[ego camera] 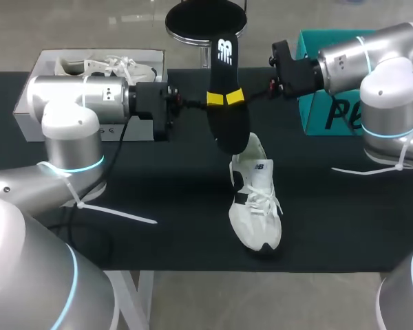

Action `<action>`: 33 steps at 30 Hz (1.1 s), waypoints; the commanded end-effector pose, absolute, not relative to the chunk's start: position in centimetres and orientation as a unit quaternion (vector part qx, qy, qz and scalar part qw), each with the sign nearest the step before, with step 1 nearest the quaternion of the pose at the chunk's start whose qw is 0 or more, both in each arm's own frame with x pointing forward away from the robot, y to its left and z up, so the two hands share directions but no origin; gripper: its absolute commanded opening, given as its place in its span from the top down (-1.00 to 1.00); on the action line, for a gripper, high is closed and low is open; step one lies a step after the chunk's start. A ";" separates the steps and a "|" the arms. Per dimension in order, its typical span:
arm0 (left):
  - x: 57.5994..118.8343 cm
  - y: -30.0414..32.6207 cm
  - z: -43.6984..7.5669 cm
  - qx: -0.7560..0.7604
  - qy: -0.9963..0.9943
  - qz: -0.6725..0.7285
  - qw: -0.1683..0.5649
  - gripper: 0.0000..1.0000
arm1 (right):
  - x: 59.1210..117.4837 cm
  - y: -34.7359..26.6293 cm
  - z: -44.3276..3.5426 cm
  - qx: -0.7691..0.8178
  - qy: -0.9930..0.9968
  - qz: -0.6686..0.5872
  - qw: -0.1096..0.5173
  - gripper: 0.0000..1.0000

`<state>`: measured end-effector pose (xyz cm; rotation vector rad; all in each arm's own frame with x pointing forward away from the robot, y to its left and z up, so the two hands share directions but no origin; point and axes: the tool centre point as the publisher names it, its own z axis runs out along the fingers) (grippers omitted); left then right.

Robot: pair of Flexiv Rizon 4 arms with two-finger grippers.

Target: Take the shoe out of the shoebox, open the shoe tongue, remove and reinsert the insole, then place the shoe into the shoebox

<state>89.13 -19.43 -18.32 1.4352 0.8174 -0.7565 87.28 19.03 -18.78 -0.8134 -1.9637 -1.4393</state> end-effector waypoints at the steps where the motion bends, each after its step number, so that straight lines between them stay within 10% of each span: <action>1: 89.3 -19.6 -18.4 0.623 0.356 -0.326 0.616 1.00 | 87.3 19.2 -18.7 -0.303 -0.734 -0.538 0.283 1.00; 7: 89.3 -19.6 -18.4 0.623 0.356 -0.326 0.616 1.00 | 87.3 19.2 -18.7 -0.302 -0.734 -0.539 0.283 1.00; 8: 89.3 -19.6 -18.4 0.623 0.356 -0.326 0.616 0.57 | 87.3 19.2 -18.7 -0.302 -0.734 -0.539 0.283 1.00; 10: 89.4 -19.6 -18.5 0.622 0.361 -0.328 0.613 -1.00 | 87.4 19.1 -18.8 -0.302 -0.734 -0.539 0.283 1.00; 33: 87.1 -11.8 -20.7 0.663 0.501 -0.304 0.466 -1.00 | 86.8 16.9 -19.5 -0.325 -0.730 -0.535 0.276 1.00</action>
